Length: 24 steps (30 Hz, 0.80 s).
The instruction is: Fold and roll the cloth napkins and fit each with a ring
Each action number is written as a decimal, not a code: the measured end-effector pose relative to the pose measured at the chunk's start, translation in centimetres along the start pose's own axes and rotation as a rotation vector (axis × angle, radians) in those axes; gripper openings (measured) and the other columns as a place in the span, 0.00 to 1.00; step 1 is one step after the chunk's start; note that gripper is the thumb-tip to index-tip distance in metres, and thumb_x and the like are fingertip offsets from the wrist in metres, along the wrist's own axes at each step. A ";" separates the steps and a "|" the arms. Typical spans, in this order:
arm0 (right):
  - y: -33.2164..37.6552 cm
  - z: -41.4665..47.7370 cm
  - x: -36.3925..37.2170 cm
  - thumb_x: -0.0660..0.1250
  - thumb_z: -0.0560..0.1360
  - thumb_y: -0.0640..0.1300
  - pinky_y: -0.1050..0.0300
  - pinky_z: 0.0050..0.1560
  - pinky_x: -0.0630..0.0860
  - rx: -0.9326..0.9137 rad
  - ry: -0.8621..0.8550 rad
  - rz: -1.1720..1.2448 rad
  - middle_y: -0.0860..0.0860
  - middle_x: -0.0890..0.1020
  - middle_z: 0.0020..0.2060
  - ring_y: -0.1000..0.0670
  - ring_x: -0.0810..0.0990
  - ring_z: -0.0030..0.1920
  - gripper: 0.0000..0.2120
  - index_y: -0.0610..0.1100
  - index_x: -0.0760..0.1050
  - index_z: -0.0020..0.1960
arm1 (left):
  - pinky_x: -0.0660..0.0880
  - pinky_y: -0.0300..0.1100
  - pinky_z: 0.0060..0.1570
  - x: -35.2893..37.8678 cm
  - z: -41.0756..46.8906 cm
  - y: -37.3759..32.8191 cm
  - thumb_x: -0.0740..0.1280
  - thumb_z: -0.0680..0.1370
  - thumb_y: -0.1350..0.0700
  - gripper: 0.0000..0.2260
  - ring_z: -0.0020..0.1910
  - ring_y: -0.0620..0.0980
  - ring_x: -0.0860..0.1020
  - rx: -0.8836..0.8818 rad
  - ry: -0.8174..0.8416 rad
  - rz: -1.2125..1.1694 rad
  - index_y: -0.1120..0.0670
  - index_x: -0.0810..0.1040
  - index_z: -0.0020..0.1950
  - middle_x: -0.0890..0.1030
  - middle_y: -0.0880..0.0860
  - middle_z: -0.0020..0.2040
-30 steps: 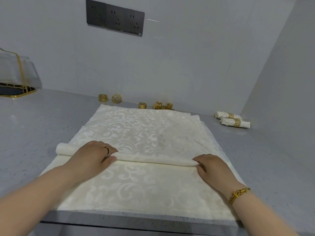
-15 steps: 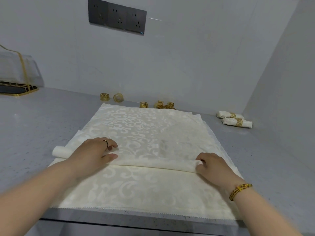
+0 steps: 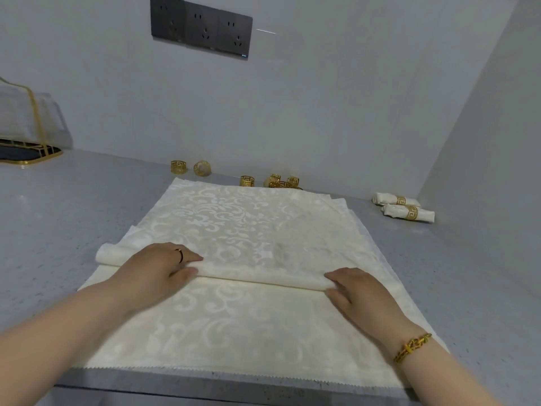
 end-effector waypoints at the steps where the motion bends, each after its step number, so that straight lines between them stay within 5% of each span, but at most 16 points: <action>1: -0.2 0.5 0.2 0.58 0.78 0.47 0.63 0.60 0.63 0.013 0.010 -0.007 0.51 0.75 0.61 0.50 0.72 0.62 0.18 0.46 0.69 0.66 | 0.65 0.33 0.57 0.1 0.5 0.1 0.53 0.73 0.38 0.25 0.61 0.45 0.73 -0.032 -0.013 -0.013 0.48 0.73 0.64 0.77 0.45 0.60; 6: -1.3 2.5 0.9 0.61 0.77 0.44 0.64 0.57 0.64 0.109 -0.058 0.087 0.49 0.72 0.62 0.49 0.72 0.61 0.18 0.42 0.66 0.65 | 0.65 0.37 0.49 0.5 2.4 0.6 0.64 0.76 0.54 0.15 0.56 0.48 0.73 -0.173 -0.095 -0.043 0.53 0.72 0.63 0.75 0.47 0.58; 9: -1.5 3.4 1.2 0.64 0.74 0.38 0.62 0.46 0.65 0.113 -0.131 0.080 0.47 0.75 0.51 0.45 0.75 0.51 0.08 0.39 0.74 0.53 | 0.62 0.36 0.47 0.6 3.3 0.4 0.64 0.76 0.58 0.07 0.53 0.51 0.75 -0.096 -0.161 0.029 0.55 0.78 0.53 0.77 0.47 0.52; 13: -1.0 3.7 1.7 0.64 0.64 0.38 0.56 0.35 0.73 0.005 -0.106 0.083 0.48 0.79 0.32 0.44 0.78 0.33 0.03 0.41 0.77 0.34 | 0.63 0.35 0.51 1.1 3.4 0.3 0.59 0.79 0.54 0.12 0.52 0.51 0.77 0.020 -0.160 0.079 0.54 0.81 0.52 0.81 0.47 0.52; 17: -1.5 3.4 1.7 0.65 0.72 0.47 0.60 0.48 0.67 0.012 -0.037 0.043 0.47 0.81 0.45 0.47 0.76 0.48 0.11 0.40 0.78 0.48 | 0.64 0.36 0.50 0.6 2.9 -0.1 0.50 0.68 0.35 0.30 0.51 0.48 0.78 0.105 -0.059 0.069 0.52 0.81 0.54 0.82 0.44 0.51; 20: -1.2 3.7 1.2 0.64 0.74 0.41 0.60 0.52 0.68 0.005 -0.046 0.056 0.47 0.80 0.50 0.47 0.75 0.53 0.10 0.41 0.77 0.54 | 0.63 0.33 0.55 0.9 3.0 0.6 0.62 0.74 0.42 0.19 0.58 0.46 0.74 0.072 -0.069 0.083 0.47 0.75 0.62 0.78 0.42 0.58; 24: -1.3 3.5 1.1 0.62 0.74 0.39 0.56 0.48 0.71 0.025 -0.038 0.005 0.47 0.82 0.45 0.46 0.78 0.49 0.09 0.42 0.79 0.51 | 0.66 0.36 0.54 0.7 3.2 1.2 0.62 0.77 0.51 0.12 0.56 0.48 0.75 0.041 -0.075 0.117 0.47 0.77 0.59 0.80 0.42 0.55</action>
Point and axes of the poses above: each hand's wrist, its own z-axis towards the middle knuckle, its own x-axis out of the palm, y = z × x, the point moved 3 cm from there along z, towards the middle knuckle
